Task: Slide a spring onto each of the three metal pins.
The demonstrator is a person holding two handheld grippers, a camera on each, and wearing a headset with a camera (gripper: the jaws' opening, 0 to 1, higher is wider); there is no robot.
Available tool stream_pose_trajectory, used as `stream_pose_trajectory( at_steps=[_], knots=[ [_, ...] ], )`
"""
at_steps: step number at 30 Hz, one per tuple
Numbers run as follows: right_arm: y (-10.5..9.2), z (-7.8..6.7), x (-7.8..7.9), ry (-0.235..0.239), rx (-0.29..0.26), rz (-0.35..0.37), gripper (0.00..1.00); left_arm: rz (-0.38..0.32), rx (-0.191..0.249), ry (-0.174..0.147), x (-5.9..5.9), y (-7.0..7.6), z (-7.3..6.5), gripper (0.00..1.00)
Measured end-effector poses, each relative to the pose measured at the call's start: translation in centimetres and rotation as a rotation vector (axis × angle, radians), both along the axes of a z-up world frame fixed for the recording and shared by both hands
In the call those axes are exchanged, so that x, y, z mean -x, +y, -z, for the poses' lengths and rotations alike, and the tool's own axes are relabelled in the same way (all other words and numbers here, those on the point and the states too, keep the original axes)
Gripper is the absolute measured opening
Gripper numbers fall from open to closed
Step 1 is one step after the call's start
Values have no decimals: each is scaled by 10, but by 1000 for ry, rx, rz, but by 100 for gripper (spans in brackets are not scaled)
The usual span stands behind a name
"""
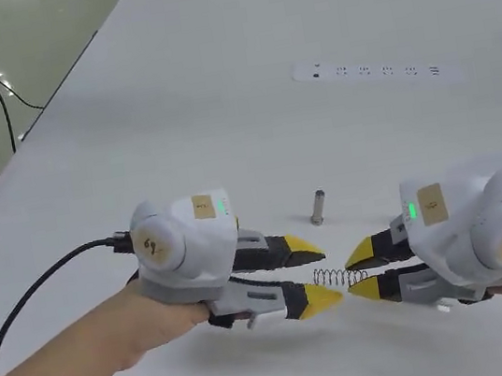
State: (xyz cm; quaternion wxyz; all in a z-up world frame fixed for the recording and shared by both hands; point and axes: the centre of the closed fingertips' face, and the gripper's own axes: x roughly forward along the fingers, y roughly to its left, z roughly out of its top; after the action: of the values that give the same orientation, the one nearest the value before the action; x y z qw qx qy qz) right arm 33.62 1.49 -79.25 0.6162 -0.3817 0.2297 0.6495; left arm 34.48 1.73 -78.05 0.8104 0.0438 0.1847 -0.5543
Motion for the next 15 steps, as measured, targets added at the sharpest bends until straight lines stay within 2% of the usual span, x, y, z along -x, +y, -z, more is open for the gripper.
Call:
stream_pose_trajectory(
  at_steps=[6, 15],
  knots=[
    [-2, -5, -1, -2, -11, 0, 8, 11, 16, -3, 2, -4, -1, 9],
    [-3, -4, 2, -1, -10, -10, 8, 19, 14, -11, 3, -5, -1, 5]
  ],
)
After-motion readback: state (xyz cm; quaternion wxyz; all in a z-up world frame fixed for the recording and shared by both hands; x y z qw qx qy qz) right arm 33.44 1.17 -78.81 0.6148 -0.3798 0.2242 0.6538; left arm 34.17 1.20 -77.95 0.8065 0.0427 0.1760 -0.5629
